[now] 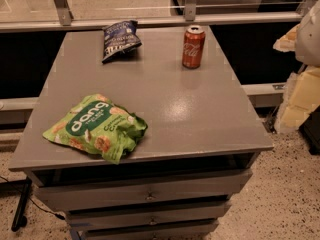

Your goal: Move green rice chip bag near coke can

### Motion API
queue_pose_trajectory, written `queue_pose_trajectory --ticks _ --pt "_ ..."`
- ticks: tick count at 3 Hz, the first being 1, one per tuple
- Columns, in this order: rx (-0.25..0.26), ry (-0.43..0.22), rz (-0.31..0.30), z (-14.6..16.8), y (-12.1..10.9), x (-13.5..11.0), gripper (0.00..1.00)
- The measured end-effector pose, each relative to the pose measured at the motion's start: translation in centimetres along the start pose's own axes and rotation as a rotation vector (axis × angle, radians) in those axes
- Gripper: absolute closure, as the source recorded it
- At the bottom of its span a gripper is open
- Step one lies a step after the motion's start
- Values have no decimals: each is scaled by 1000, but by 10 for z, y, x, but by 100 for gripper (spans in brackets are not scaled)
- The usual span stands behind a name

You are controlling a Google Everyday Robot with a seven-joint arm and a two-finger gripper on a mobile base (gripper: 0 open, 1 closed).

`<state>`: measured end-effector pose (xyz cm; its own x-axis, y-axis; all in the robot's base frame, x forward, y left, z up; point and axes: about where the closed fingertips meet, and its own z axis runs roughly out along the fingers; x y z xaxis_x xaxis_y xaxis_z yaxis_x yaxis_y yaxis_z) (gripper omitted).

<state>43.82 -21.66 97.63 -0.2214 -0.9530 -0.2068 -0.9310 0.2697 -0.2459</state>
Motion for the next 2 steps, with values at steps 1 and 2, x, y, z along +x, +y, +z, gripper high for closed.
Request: queue_pose_trajectory --ticks 1,2 --pt "0 0 0 0 0 0 0" --pt "0 -91 24 3 2 -13 0"
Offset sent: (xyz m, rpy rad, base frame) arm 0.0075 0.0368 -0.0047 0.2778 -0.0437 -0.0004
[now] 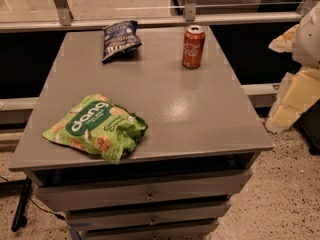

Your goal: Move green rice chip bag near coke can

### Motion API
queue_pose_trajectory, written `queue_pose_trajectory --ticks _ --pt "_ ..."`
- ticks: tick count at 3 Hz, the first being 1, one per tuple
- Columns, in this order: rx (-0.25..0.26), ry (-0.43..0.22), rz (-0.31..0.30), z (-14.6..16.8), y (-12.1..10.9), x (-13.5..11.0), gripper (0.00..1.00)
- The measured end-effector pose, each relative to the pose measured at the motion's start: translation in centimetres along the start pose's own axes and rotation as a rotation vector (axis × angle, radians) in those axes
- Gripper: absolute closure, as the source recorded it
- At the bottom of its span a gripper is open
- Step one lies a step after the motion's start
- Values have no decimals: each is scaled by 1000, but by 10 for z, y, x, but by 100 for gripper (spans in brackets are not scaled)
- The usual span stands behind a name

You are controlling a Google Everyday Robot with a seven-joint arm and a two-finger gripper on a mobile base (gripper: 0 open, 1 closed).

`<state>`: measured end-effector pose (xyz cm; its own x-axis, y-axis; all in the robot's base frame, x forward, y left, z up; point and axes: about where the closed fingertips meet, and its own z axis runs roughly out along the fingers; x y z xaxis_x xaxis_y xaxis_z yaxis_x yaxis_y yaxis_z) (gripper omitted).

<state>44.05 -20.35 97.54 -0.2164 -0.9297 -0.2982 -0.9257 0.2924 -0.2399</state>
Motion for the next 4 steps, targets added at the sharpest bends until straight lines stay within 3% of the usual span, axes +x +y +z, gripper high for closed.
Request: queue_pose_trajectory --ticks 2,3,4 --pt "-68 -354 16 53 32 -87 0" --pt "-140 -498 24 87 61 -141 0" --pt "-140 -497 23 86 61 -141 0"
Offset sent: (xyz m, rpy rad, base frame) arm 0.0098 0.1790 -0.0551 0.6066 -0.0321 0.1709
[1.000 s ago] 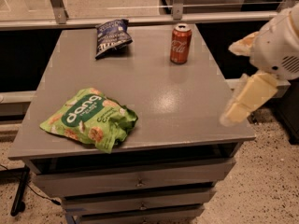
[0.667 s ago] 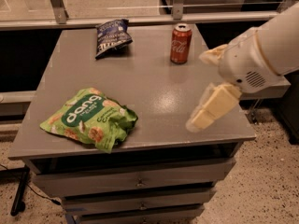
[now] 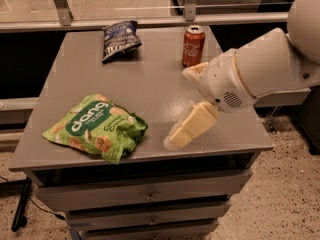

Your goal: Move green rice chip bag near coke can

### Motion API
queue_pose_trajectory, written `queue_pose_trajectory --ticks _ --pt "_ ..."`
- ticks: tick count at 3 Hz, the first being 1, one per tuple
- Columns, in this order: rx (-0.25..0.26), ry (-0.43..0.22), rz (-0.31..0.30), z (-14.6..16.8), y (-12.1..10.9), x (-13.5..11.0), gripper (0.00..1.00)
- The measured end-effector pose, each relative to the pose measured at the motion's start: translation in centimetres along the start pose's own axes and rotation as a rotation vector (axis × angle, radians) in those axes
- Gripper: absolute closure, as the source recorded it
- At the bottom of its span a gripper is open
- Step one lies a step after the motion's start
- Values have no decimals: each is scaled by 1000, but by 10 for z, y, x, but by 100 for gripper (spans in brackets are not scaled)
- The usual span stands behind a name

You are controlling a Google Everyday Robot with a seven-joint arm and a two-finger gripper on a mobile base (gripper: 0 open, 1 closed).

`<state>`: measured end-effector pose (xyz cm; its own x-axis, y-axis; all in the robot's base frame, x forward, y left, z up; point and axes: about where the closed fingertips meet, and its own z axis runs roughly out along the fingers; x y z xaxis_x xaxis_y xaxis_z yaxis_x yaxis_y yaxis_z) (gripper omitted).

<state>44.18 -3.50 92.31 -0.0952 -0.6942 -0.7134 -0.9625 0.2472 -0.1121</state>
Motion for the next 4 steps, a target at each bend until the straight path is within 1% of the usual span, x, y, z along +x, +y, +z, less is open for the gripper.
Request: queue_pose_trajectory --ticks 1,2,3,4 --pt "18 -55 21 15 6 -7 0" --pt "21 -148 58 53 13 -19 0" --pt "15 -212 83 93 16 -27 0" --pt "1 -253 102 122 19 -35 0"
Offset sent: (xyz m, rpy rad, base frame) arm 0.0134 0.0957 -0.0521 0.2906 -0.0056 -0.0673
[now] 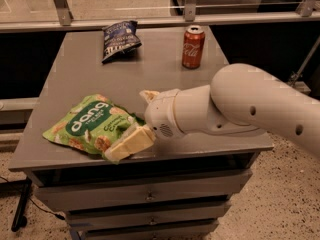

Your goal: Move green rice chip bag near coke can

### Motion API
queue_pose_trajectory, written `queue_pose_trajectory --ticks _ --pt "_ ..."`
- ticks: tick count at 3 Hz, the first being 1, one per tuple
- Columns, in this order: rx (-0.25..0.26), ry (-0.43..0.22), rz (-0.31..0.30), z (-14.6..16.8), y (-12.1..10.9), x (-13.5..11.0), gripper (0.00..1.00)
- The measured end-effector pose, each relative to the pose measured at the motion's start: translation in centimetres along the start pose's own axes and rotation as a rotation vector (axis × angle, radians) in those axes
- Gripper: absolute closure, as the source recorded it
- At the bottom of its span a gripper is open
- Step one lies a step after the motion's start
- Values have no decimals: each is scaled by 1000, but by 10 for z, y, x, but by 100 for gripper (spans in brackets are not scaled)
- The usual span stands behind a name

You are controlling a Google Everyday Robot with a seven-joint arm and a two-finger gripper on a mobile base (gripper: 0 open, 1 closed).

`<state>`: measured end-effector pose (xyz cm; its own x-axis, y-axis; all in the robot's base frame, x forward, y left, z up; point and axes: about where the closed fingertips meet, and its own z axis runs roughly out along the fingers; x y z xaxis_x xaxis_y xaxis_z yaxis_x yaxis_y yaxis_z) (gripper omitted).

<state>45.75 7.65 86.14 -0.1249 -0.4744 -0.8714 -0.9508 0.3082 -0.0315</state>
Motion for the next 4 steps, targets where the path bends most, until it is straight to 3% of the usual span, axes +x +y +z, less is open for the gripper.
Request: queue_pose_trajectory --ticks 1,2,3,4 --pt "-13 -12 13 20 8 2 15" --pt "-10 -16 28 27 12 3 38" --pt "8 -8 37 25 14 5 62" --pt "59 20 28 4 4 7 85"
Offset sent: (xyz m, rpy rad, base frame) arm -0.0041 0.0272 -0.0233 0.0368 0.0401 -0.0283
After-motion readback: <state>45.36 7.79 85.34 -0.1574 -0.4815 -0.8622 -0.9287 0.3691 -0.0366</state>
